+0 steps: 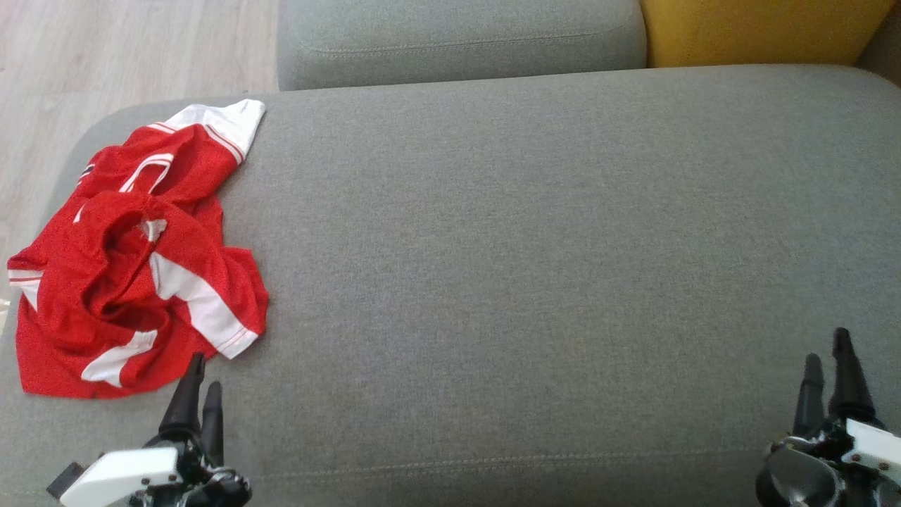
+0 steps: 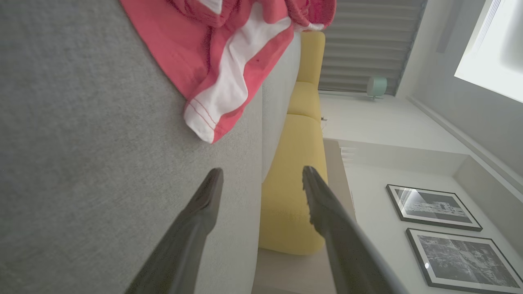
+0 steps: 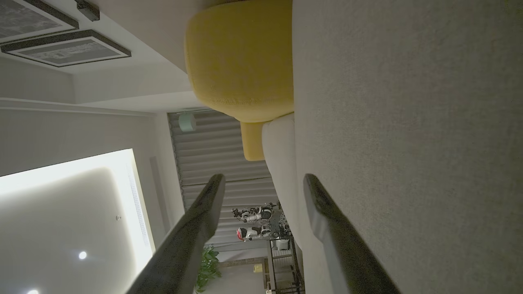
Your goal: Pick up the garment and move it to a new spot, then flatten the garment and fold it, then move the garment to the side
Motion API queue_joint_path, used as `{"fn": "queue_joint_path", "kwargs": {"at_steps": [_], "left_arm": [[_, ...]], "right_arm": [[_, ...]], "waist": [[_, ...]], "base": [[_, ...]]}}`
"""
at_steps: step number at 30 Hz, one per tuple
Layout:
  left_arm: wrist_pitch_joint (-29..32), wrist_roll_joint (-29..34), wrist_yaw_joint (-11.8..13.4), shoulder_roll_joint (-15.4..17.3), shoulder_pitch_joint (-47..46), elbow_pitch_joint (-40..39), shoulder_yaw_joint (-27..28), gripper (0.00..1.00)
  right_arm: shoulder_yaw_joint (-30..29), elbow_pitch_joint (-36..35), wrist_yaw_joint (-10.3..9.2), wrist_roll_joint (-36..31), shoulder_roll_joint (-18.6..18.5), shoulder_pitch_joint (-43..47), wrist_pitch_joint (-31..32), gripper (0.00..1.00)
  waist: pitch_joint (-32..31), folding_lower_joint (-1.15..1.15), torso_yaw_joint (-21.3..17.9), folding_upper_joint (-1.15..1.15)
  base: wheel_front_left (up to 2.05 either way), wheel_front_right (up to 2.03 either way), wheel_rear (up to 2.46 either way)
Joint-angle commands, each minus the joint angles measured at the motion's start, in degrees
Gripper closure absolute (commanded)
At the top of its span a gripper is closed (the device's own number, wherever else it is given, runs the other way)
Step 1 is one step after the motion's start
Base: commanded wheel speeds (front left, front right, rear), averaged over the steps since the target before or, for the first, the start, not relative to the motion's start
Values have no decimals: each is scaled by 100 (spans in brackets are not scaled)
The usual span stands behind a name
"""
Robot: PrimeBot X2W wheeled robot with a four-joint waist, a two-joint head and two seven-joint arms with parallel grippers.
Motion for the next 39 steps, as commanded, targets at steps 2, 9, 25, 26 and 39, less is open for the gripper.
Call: {"fn": "queue_joint_path", "kwargs": {"at_steps": [2,9,25,26,39], "left_arm": [[-86,51,-20,50,-292,-259,-66,0],[-209,337,-23,62,-296,-321,-141,0],[-481,1773,34,64,-292,-850,-186,0],[-499,1852,48,64,-290,-878,-200,0],[-703,2899,149,72,-292,-1169,-450,0]], "right_arm": [[117,-215,4,-61,-28,-253,-71,0],[249,-281,6,-410,-29,-287,-188,0],[665,-516,12,-1947,-32,-351,-456,0],[702,-523,12,-2040,-33,-356,-473,0],[1074,-650,16,-3046,-35,-414,-675,0]], "waist": [[-1,0,0,0],[-1,0,3,0],[19,0,8,0],[20,0,9,0],[29,0,18,0]], "base": [[0,0,0],[0,0,0],[0,0,0],[0,0,0],[0,0,0]]}}
